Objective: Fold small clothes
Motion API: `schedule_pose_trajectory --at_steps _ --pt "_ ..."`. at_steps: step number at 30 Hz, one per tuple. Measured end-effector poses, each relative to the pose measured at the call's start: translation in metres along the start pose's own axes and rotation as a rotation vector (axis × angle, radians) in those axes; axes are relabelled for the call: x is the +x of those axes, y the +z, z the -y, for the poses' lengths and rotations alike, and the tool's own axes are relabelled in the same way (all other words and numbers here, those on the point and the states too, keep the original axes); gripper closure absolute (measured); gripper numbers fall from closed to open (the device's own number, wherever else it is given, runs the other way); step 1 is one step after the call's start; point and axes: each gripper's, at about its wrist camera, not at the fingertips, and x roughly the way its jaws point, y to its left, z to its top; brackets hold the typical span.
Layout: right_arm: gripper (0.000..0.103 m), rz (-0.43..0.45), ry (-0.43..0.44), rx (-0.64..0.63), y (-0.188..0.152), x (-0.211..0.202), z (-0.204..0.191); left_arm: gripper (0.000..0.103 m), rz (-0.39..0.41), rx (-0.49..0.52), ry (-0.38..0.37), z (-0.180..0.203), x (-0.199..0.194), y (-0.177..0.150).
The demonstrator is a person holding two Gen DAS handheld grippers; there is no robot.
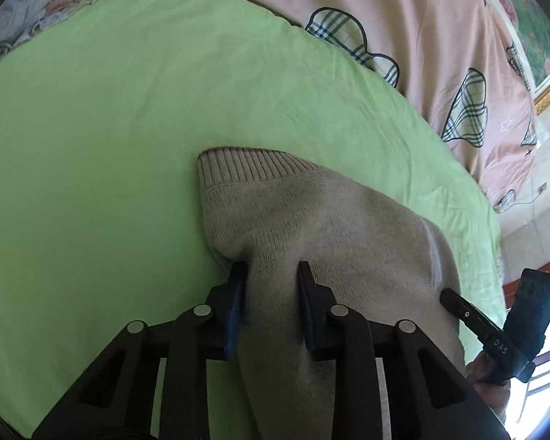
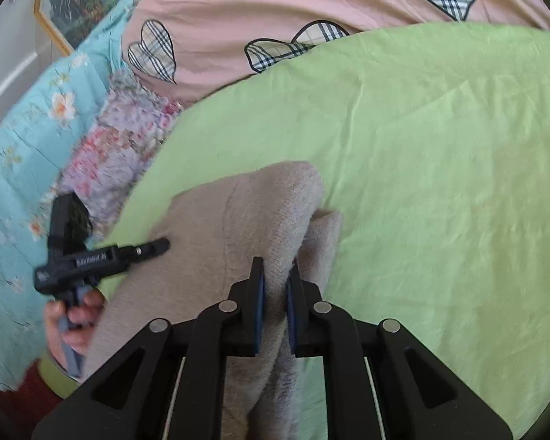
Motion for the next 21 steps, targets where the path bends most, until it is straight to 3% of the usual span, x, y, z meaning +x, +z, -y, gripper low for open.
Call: schedule_pose_trajectory --at_steps 3,5,8,12,16,21 --pt "0.092 -0.034 0.015 0.028 -0.002 0.013 0.007 0.071 0.014 0.077 0.058 0.013 -0.011 -0.009" --pt "0.09 -0.02 0.059 0.06 -0.004 0.005 0.011 0.071 0.033 0.095 0.059 0.016 -0.03 -0.02" --pt "0.086 0.004 0.076 0.09 -0.01 -0.014 0.013 0.059 0.076 0.112 0.054 0.017 -0.067 -0.044" --pt "0.085 0.035 0.098 0.097 -0.032 -0.048 0.007 0.051 0.101 0.157 -0.005 0.021 -0.113 -0.098" --pt "0.065 0.051 0.112 0.106 -0.069 -0.076 -0.003 0.046 0.109 0.225 -0.016 0.03 -0.146 -0.165" --pt "0.064 0.045 0.146 0.147 -0.113 -0.092 -0.009 0.042 0.108 0.304 0.008 0.041 -0.157 -0.229"
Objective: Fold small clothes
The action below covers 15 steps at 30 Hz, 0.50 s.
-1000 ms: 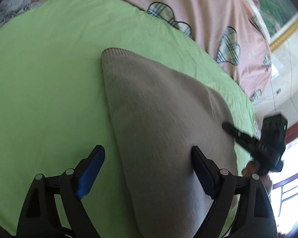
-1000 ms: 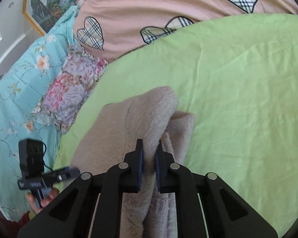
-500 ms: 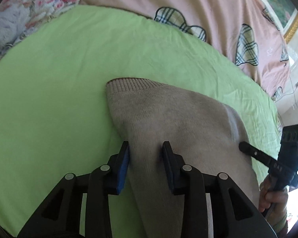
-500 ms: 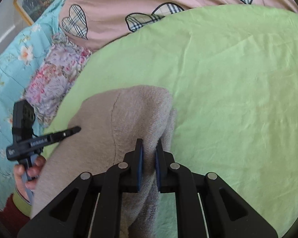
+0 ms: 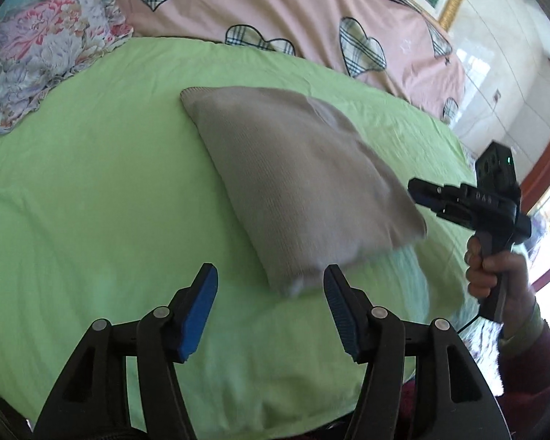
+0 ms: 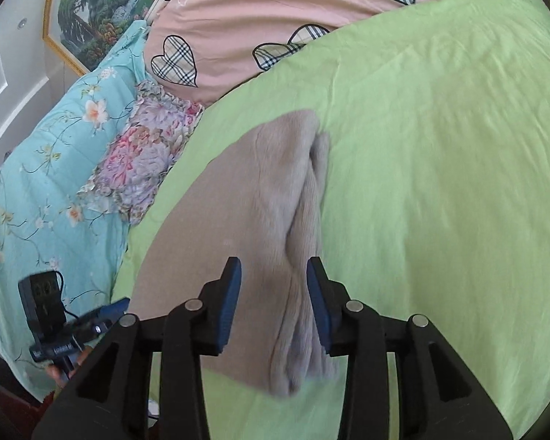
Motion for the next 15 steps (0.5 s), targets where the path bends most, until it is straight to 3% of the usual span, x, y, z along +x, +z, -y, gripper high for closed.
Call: schedule_pose_trajectory --at_steps 5,10,15 --pt "0.064 -0.04 -0.003 -0.017 -0.02 0.009 -0.007 0.042 0.002 0.025 0.112 0.018 0.023 -0.01" --pt "0.064 -0.027 -0.007 -0.016 -0.027 0.013 -0.012 0.045 0.03 -0.088 0.137 0.01 0.039 -0.001" --pt "0.064 -0.021 -0.013 -0.028 -0.031 0.013 -0.014 0.059 0.071 -0.136 0.167 0.008 0.035 0.0"
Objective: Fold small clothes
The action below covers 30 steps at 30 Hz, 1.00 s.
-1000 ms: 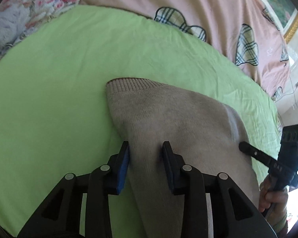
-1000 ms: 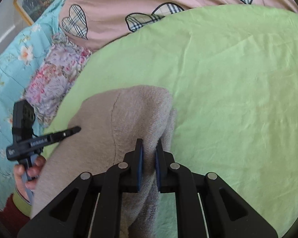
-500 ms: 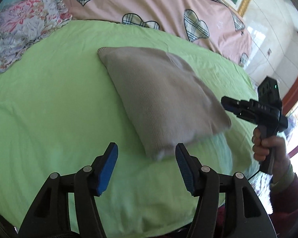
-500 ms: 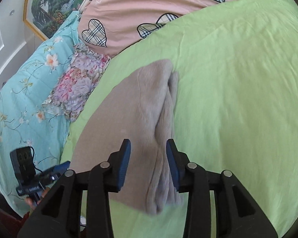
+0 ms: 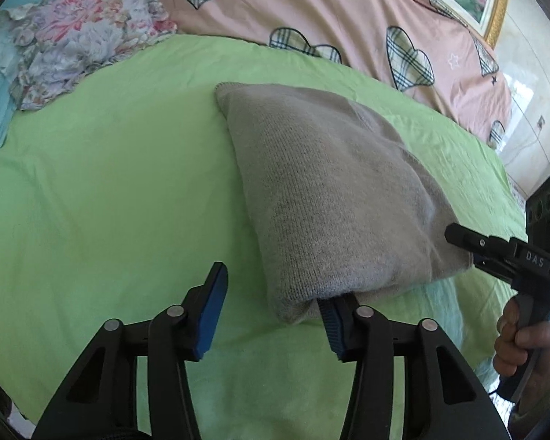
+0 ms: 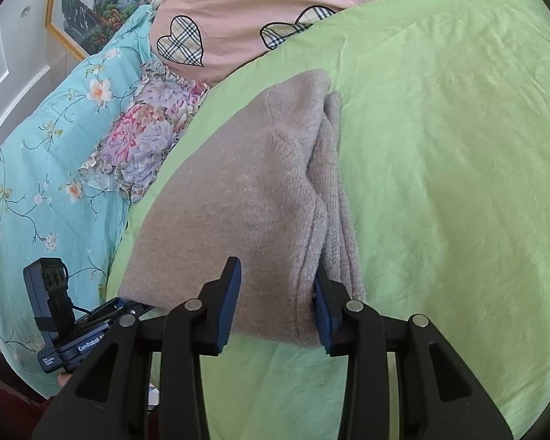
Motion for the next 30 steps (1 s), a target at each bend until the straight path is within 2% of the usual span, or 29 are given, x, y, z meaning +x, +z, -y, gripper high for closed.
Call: schedule_pose_trajectory --at_steps 1,3,5,6,9,11,15,18,22,25,28,30 --pt "0.064 0.003 0.004 0.001 0.0 -0.001 0.0 0.062 0.004 -0.006 0.002 -0.001 0.001 0.001" --pt "0.064 0.007 0.009 -0.003 -0.001 -0.001 -0.001 0.082 -0.006 0.0 0.026 -0.001 0.007 0.001" --pt "0.064 -0.001 0.01 -0.013 -0.001 0.001 -0.002 0.089 -0.033 0.014 0.053 -0.002 0.017 -0.003" --pt "0.065 -0.006 0.015 -0.014 -0.002 0.003 -0.002 0.091 -0.041 0.019 0.066 -0.001 0.019 -0.004" --pt "0.097 -0.024 -0.022 -0.034 -0.001 0.006 -0.002 0.092 -0.021 0.052 0.091 0.006 0.012 -0.005" --pt "0.097 -0.005 -0.033 -0.051 0.007 -0.004 -0.004 0.093 -0.003 0.079 0.11 0.012 0.005 -0.004" --pt "0.097 0.119 -0.018 -0.125 0.028 -0.049 -0.02 0.094 -0.02 0.126 0.159 0.022 0.008 -0.008" --pt "0.097 0.075 -0.092 -0.179 0.03 -0.043 -0.016 0.094 -0.045 0.129 0.169 0.023 0.014 -0.011" --pt "0.097 -0.047 -0.145 -0.117 0.011 -0.004 0.017 0.094 -0.078 0.069 0.124 0.009 0.016 -0.009" --pt "0.097 -0.045 -0.145 -0.087 0.005 0.007 0.027 0.094 -0.106 -0.023 0.058 -0.008 0.017 -0.008" --pt "0.097 -0.055 -0.184 -0.134 0.002 0.011 0.023 0.093 -0.133 -0.115 -0.013 -0.025 0.022 -0.006" --pt "0.097 -0.063 -0.209 -0.168 0.0 0.011 0.02 0.093 -0.138 -0.143 -0.038 -0.031 0.024 -0.006"
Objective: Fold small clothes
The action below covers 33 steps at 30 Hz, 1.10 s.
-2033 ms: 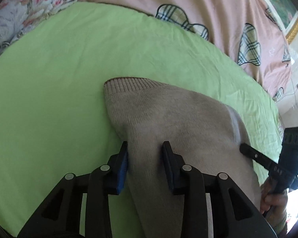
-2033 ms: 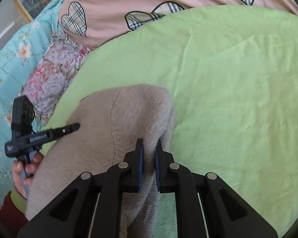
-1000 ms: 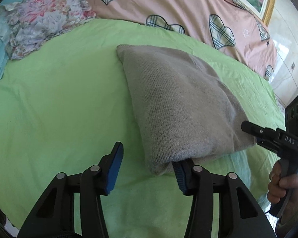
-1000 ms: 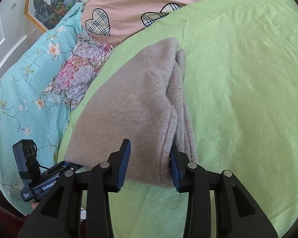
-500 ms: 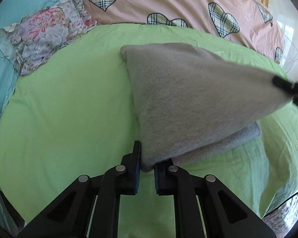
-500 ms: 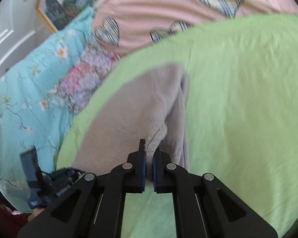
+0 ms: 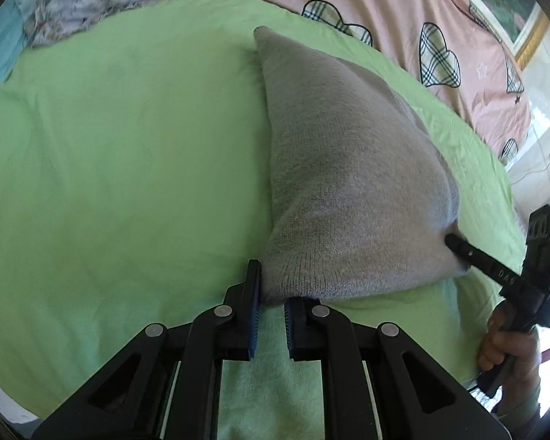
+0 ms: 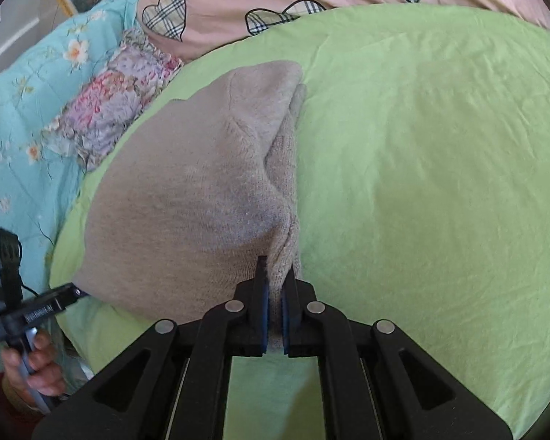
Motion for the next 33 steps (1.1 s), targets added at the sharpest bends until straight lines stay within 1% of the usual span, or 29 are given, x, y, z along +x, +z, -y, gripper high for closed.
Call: schedule_pose_trajectory --at_steps 4,8,9,10,11,13,14,17,19,21,23,26,28,30,32,33 --pt "0.097 0.003 -0.007 0.008 -0.002 0.001 0.0 0.093 0.0 0.016 0.006 0.001 0.0 -0.001" --pt "0.097 0.008 -0.016 0.026 -0.004 -0.001 0.0 0.091 -0.009 0.018 -0.016 -0.001 -0.001 -0.003" --pt "0.094 0.011 -0.015 0.041 -0.005 -0.003 0.001 0.091 -0.01 0.028 -0.016 0.001 -0.002 -0.004" --pt "0.085 0.012 -0.014 0.062 -0.007 -0.004 0.004 0.091 -0.014 0.047 -0.014 0.003 -0.003 -0.005" --pt "0.078 0.01 -0.009 0.089 -0.008 -0.006 0.008 0.093 -0.02 0.091 -0.012 0.007 -0.005 -0.008" --pt "0.078 0.01 0.013 0.129 -0.009 -0.013 0.013 0.093 -0.026 0.173 0.002 0.018 -0.012 -0.014" --pt "0.078 0.015 0.011 0.133 -0.009 -0.019 0.013 0.094 -0.025 0.211 -0.011 0.02 -0.019 -0.019" --pt "0.078 0.063 -0.002 0.131 -0.002 -0.042 0.013 0.094 -0.012 0.256 -0.081 0.023 -0.041 -0.019" --pt "0.078 0.104 0.002 0.133 0.007 -0.054 0.012 0.094 0.032 0.276 -0.104 0.029 -0.055 -0.01" --pt "0.078 0.14 0.029 0.123 0.021 -0.059 0.006 0.093 0.085 0.267 -0.148 0.038 -0.064 0.007" --pt "0.076 0.156 0.068 0.099 0.035 -0.056 -0.007 0.093 0.11 0.265 -0.182 0.048 -0.06 0.022" --pt "0.076 0.153 0.103 0.054 0.049 -0.04 -0.028 0.093 0.122 0.293 -0.187 0.064 -0.043 0.032" --pt "0.076 0.142 0.119 0.042 0.052 -0.026 -0.035 0.093 0.094 0.299 -0.158 0.064 -0.028 0.029" --pt "0.076 0.121 0.114 0.049 0.049 -0.015 -0.033 0.093 0.035 0.279 -0.14 0.057 -0.007 0.022" --pt "0.076 0.092 0.085 0.053 0.048 0.0 -0.026 0.093 -0.006 0.254 -0.127 0.046 0.01 0.016" --pt "0.076 0.081 0.073 0.05 0.047 0.006 -0.023 0.095 -0.016 0.238 -0.129 0.044 0.015 0.016"
